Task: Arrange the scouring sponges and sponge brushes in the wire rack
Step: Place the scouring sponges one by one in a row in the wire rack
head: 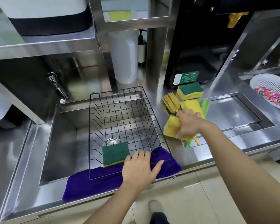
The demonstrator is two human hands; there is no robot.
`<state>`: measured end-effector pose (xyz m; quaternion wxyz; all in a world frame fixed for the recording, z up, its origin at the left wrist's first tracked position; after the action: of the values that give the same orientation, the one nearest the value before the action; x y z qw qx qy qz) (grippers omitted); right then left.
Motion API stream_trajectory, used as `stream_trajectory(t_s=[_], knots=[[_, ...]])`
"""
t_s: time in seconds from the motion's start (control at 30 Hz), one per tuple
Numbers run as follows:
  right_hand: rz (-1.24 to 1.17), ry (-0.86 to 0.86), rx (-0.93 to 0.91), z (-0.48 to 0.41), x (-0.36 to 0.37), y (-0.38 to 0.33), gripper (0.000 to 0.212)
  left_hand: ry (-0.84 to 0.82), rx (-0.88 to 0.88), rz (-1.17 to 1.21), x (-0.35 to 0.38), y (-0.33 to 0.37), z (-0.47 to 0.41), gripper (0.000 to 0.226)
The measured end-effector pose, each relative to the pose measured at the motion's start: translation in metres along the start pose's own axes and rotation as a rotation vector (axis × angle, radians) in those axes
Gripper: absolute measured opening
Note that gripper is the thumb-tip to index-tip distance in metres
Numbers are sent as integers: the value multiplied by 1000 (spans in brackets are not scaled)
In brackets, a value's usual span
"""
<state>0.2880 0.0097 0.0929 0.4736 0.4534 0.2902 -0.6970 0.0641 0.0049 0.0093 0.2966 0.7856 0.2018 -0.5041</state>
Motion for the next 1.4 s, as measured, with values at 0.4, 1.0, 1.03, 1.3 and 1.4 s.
stream_trajectory(t_s=[0.4, 1.0, 1.03, 1.3, 1.4], knots=[[-347, 319, -164, -8, -20, -99, 51, 87, -70, -54, -17, -32, 20, 64], [63, 65, -166, -57, 53, -182, 91, 39, -155, -89, -26, -48, 33, 65], [-24, -32, -171, -59, 53, -180, 86, 38, -153, -90, -26, -48, 33, 66], [-474, -66, -192, -64, 40, -162, 76, 50, -140, -98, -23, -48, 32, 66], [-554, 45, -187, -65, 42, -168, 75, 53, -132, -101, -25, -48, 33, 66]])
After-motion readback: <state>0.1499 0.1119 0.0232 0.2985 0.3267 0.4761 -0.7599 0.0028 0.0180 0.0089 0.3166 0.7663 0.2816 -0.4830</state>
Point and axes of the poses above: each hand's wrist, its own z-axis away from the middle knuckle, its own x-axis out of the palm, y = z × x, the point moved 2 cm from there along -z, towards the middle knuckle, and after that the axes turned 10 degrees about z, right-handed, at the moved point
